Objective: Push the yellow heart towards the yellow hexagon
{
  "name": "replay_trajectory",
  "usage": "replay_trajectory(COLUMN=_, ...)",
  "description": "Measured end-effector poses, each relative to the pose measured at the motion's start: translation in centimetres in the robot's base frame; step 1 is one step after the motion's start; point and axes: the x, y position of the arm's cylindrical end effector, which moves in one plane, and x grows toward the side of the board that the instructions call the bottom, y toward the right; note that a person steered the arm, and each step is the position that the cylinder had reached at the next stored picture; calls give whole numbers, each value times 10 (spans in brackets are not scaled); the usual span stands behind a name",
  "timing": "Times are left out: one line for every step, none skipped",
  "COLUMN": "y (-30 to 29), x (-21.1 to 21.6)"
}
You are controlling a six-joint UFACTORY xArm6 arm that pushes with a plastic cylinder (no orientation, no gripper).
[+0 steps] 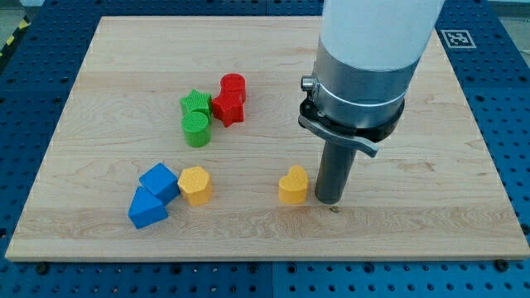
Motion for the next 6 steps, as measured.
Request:
replay_trajectory(y=1, x=-8)
replay_trajectory(y=1, x=-14)
replay_trajectory(y=1, x=-14)
replay_trajectory(y=-10, x=-14)
replay_trajectory(y=-31, x=-14)
replay_trajectory(y=-52, x=-14)
